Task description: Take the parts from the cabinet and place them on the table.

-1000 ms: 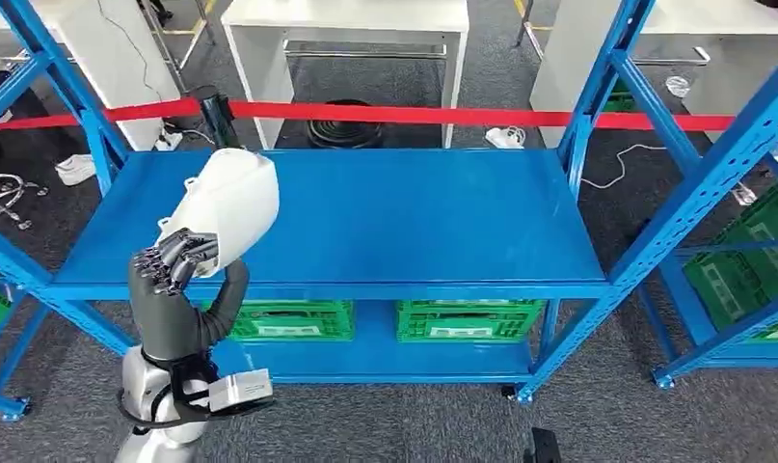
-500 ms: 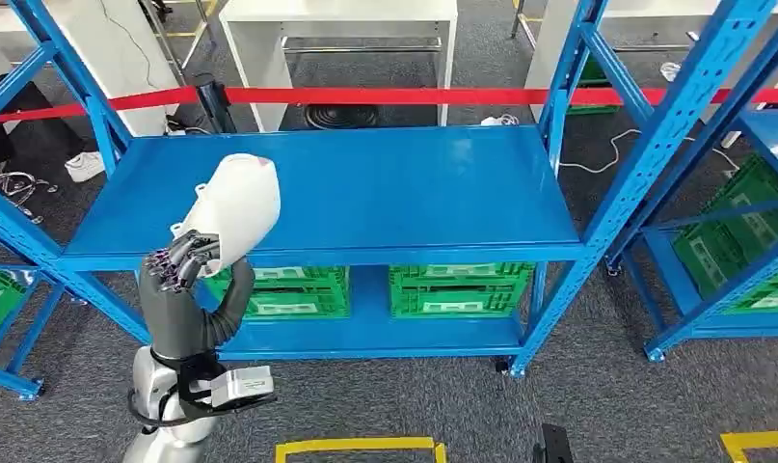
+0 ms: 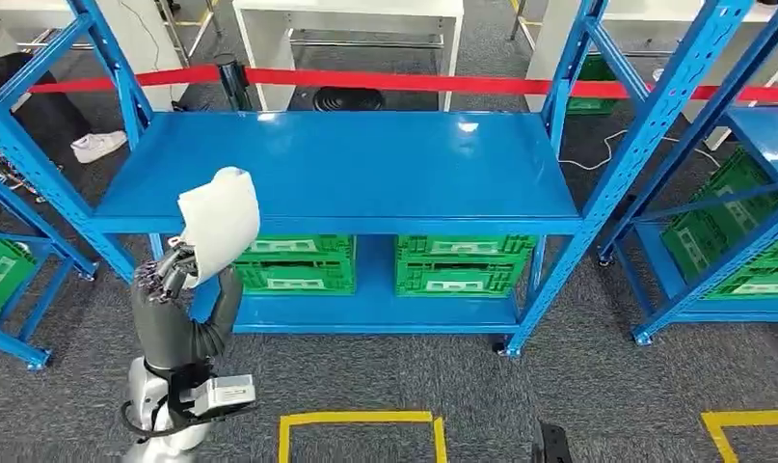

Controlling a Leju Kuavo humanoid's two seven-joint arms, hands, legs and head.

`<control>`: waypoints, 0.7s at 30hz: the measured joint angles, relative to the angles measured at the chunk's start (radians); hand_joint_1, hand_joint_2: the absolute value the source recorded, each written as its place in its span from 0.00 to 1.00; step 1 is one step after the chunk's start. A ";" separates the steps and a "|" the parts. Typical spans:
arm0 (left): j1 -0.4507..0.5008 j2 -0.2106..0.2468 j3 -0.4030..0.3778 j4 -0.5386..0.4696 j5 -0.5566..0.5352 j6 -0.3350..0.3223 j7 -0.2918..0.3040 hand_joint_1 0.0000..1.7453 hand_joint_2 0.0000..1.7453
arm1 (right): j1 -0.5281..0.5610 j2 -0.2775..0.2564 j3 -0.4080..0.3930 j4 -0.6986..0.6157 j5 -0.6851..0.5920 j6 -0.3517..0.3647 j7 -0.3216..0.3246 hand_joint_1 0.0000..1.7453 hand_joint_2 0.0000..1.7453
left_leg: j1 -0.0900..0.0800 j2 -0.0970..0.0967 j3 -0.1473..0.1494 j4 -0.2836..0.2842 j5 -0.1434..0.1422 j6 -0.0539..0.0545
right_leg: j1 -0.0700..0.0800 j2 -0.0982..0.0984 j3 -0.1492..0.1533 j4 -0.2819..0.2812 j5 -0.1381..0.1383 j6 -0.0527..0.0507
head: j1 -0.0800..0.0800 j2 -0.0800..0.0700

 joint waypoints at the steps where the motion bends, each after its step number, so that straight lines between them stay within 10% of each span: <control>1: 0.001 -0.001 0.000 0.002 0.001 0.000 0.000 1.00 1.00 | -0.001 -0.001 0.000 0.000 0.004 -0.002 -0.004 0.00 0.00 | -0.002 0.000 -0.018 0.002 0.014 0.003 | 0.001 0.000 -0.020 0.073 -0.058 0.002 | 0.000 0.000; 2: 0.002 -0.001 0.001 0.004 0.002 0.000 0.000 1.00 1.00 | -0.002 -0.003 0.000 0.000 0.008 -0.006 -0.006 0.00 0.00 | -0.006 0.001 -0.037 0.003 0.027 0.006 | 0.003 0.001 -0.038 0.152 -0.101 0.003 | 0.000 0.000; 4: 0.007 -0.001 0.001 0.006 0.002 0.000 0.000 1.00 1.00 | -0.002 -0.008 0.000 0.000 0.008 -0.014 -0.005 0.00 0.00 | -0.011 0.002 -0.073 0.009 0.051 0.005 | 0.007 0.001 -0.031 0.227 -0.090 -0.001 | 0.000 0.000; 7: 0.016 -0.001 0.001 0.006 0.002 0.000 0.000 1.00 1.00 | -0.002 -0.010 0.000 0.000 0.010 -0.019 0.003 0.00 0.00 | -0.012 0.001 -0.120 0.025 0.077 0.001 | 0.016 0.001 0.119 0.058 -0.004 -0.017 | 0.000 0.000; 9: 0.020 -0.002 0.003 0.005 0.002 0.001 0.000 1.00 1.00 | -0.006 -0.012 0.000 -0.004 0.013 -0.019 0.012 0.00 0.00 | -0.017 0.000 -0.138 0.037 0.090 -0.009 | 0.026 0.001 0.219 -0.105 -0.064 -0.030 | 0.001 0.000; 14: 0.037 -0.001 0.017 0.006 0.013 0.001 -0.001 1.00 1.00 | -0.004 -0.013 0.000 -0.004 0.024 -0.022 0.041 0.00 0.00 | -0.011 -0.003 -0.145 0.031 0.114 -0.037 | 0.019 -0.008 0.183 -0.104 -0.014 -0.056 | 0.006 0.000; 18: 0.038 0.001 0.018 0.007 0.025 0.001 0.000 1.00 1.00 | -0.001 -0.016 0.000 -0.004 0.020 -0.022 0.049 0.00 0.00 | 0.003 -0.002 -0.196 0.265 -0.109 -0.064 | 0.015 -0.007 0.119 -0.104 0.039 -0.062 | -0.002 0.000; 21: 0.038 0.001 0.018 0.011 0.027 0.001 0.000 1.00 1.00 | -0.002 -0.016 0.000 -0.004 0.019 -0.019 0.043 0.00 0.00 | 0.007 -0.002 -0.146 0.298 -0.043 -0.067 | 0.015 -0.011 0.069 -0.101 0.079 -0.055 | -0.003 0.000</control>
